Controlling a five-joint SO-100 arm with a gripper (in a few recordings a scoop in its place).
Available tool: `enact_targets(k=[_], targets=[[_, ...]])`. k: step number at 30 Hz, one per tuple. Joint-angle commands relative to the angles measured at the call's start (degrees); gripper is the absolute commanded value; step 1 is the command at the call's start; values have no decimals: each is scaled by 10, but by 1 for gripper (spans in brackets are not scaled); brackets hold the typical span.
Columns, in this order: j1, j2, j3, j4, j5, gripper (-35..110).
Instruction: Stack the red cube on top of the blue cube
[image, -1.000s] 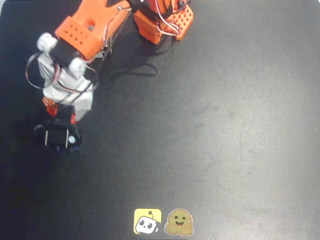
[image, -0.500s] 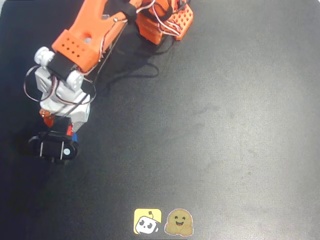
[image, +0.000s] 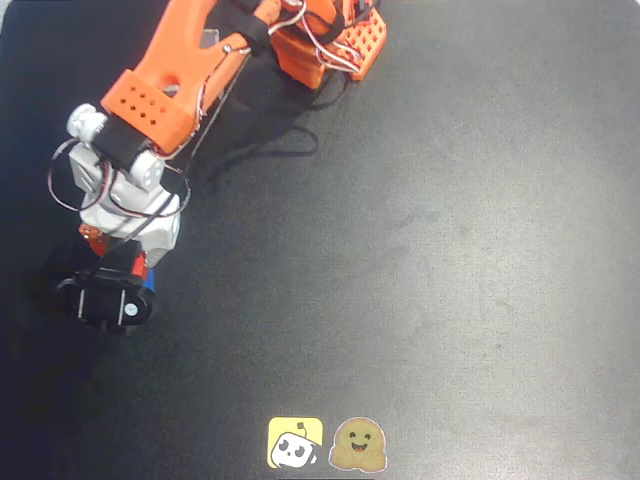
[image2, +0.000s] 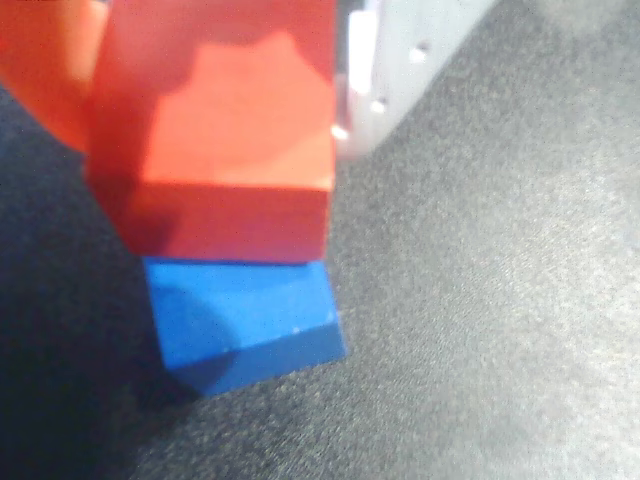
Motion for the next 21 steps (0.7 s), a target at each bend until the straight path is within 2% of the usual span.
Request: enact_targets(k=[1, 21], targets=[[-4, 4, -31, -6, 10, 0], [10, -5, -37, -4, 12, 0]])
